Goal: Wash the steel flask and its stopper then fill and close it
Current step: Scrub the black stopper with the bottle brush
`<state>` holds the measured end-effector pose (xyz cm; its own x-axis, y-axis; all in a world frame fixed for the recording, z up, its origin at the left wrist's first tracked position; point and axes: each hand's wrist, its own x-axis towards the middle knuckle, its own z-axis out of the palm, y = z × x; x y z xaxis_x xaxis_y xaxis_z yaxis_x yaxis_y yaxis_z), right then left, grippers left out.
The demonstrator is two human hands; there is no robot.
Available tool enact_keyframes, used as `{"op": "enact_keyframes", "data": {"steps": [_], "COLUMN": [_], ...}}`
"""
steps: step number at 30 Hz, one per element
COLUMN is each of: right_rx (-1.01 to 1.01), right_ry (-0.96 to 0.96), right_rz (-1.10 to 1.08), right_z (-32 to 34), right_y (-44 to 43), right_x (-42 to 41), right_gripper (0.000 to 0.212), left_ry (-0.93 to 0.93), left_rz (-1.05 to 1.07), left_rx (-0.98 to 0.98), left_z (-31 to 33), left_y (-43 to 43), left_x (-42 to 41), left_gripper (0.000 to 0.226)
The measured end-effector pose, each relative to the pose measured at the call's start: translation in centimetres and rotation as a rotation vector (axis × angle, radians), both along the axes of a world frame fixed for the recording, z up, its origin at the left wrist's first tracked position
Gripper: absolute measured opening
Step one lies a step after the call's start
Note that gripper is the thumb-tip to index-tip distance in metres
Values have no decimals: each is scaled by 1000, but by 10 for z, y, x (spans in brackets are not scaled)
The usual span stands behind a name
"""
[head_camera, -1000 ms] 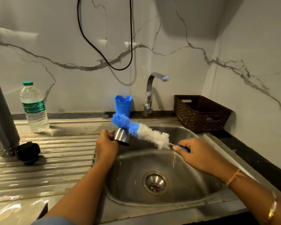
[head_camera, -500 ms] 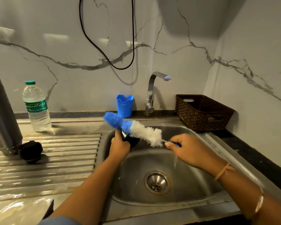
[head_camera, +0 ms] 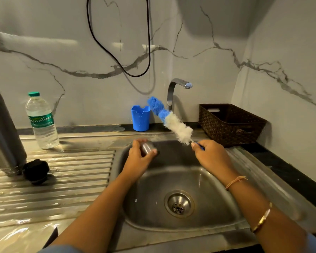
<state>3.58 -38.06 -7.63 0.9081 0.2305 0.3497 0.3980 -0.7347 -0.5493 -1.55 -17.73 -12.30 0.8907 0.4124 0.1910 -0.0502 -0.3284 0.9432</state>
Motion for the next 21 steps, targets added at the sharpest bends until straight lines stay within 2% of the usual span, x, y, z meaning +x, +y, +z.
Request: {"op": "enact_keyframes", "data": {"steps": [2,3,4,7,8,9,10,12,13,14,17,19,21], "right_rx": [-40,-62,-68,-38,-25,-8,5,5,-8,-29,-54,-54,-56], "right_ry": [55,79,97,92,87,92,109,149,170,191,224,222,215], "right_rz": [24,30,29,12,7,0,-8,-17,-16,-12,-5,1,14], "right_z": [-8,-12,-15,-18,-17,-16,-16,-18,-21,-23,-30,-32,-33], "right_y": [0,0,-2,-8,-9,-10,-11,-13,-14,-16,-18,-16,-15], "right_x": [3,4,5,9,10,12,13,16,17,18,22,23,22], "right_gripper": [38,38,37,38,39,39,38,37,37,37,37,38,39], "left_ry": [86,45,-49,-510,-574,-519,-353,115,204,181,-73,-175,-186], "left_rz": [-35,-15,30,229,259,227,164,-4,-26,9,245,352,458], "left_rx": [272,366,421,559,627,685,733,819,819,767,518,471,448], "left_z": [-10,-10,-7,12,14,13,9,-8,-14,-15,1,8,8], "left_y": [-1,-6,-10,-16,-16,-15,-13,-9,-6,-2,5,11,24], "left_x": [1,-1,-3,-1,0,2,3,5,5,5,1,-4,-11], "left_gripper": [63,68,70,65,64,63,62,59,58,57,63,69,69]}}
